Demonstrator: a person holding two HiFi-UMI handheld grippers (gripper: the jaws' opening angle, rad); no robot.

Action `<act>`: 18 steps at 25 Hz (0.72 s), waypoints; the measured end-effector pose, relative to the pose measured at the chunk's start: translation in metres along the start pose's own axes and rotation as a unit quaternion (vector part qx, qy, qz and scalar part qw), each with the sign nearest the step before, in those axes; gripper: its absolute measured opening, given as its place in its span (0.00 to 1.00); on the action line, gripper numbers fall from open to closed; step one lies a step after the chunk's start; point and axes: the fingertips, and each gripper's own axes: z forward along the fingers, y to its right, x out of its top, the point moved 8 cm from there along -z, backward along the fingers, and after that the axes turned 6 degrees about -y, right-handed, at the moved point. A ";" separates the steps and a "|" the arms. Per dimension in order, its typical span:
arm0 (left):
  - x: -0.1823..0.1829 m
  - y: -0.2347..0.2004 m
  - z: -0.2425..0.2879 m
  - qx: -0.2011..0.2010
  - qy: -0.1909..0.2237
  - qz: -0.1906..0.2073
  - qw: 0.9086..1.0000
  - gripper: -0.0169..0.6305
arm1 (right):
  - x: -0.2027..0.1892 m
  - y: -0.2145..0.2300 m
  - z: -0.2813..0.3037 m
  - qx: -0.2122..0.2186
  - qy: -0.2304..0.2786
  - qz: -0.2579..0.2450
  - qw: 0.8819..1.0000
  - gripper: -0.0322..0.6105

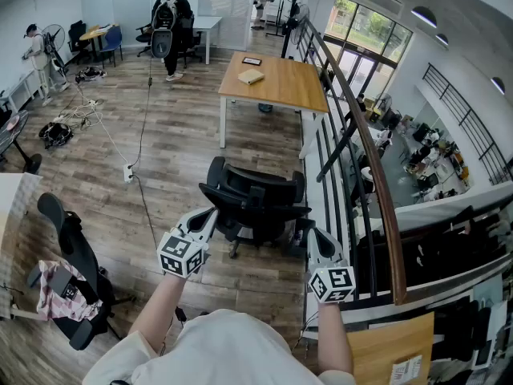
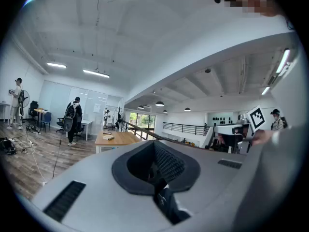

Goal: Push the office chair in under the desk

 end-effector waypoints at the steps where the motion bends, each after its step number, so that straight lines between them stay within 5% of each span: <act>1: 0.000 0.000 0.000 0.000 0.000 -0.001 1.000 0.02 | 0.000 0.000 0.000 0.000 0.001 0.000 1.000 0.05; 18: -0.013 -0.005 -0.007 0.000 -0.014 -0.010 1.000 0.02 | -0.011 -0.008 0.000 -0.014 -0.006 0.015 1.000 0.05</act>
